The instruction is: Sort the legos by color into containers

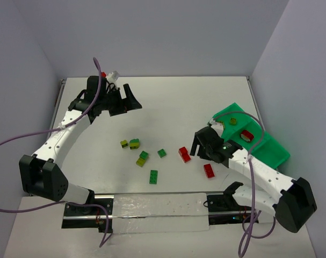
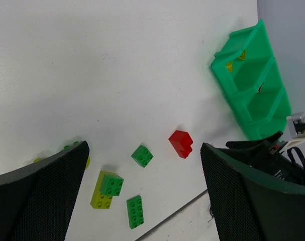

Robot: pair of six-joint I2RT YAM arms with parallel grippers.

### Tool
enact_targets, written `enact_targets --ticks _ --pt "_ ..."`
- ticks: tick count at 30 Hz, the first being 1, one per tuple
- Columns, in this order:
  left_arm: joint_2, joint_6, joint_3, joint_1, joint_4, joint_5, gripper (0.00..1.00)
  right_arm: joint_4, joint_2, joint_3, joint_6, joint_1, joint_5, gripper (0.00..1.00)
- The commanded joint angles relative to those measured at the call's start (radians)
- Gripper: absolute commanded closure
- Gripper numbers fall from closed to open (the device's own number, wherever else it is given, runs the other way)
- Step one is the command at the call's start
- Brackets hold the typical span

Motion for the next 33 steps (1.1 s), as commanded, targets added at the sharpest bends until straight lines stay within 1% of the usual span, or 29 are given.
enact_targets --ticks 1,4,6,13,17,21,24,26,29,32,33 --pt "-0.034 0.009 0.015 -0.002 0.008 0.004 0.01 -0.12 -0.141 -0.112 0.252 -0.006 0.056 0.13" --pt "-0.032 0.008 0.011 -0.002 0.013 0.014 0.01 -0.142 -0.217 -0.176 0.352 -0.006 0.054 0.1" --pt "-0.028 0.006 0.009 -0.002 0.018 0.021 0.01 -0.137 -0.248 -0.209 0.37 -0.008 0.042 0.09" --pt "-0.019 -0.002 0.009 -0.002 0.029 0.036 0.01 -0.084 -0.193 -0.261 0.368 -0.009 -0.014 0.09" --pt "-0.03 0.0 0.002 -0.002 0.027 0.028 0.01 -0.041 -0.178 -0.271 0.353 -0.004 -0.063 0.11" --pt "-0.034 0.003 -0.004 -0.002 0.025 0.025 0.01 -0.051 -0.176 -0.266 0.351 0.004 -0.066 0.12" --pt "-0.037 -0.001 -0.011 -0.002 0.032 0.031 0.01 -0.061 -0.173 -0.265 0.357 0.004 -0.054 0.21" --pt "-0.039 -0.003 -0.012 -0.002 0.033 0.033 0.01 -0.063 -0.174 -0.266 0.362 0.004 -0.047 0.3" --pt "-0.04 0.001 -0.009 -0.002 0.029 0.035 0.01 -0.073 -0.18 -0.266 0.372 0.004 -0.029 0.52" --pt "-0.044 0.009 -0.011 -0.002 0.025 0.03 0.01 -0.097 -0.186 -0.252 0.377 0.004 -0.009 0.8" --pt "-0.045 0.01 -0.013 -0.002 0.023 0.027 0.01 -0.113 -0.187 -0.236 0.375 0.004 0.006 0.88"
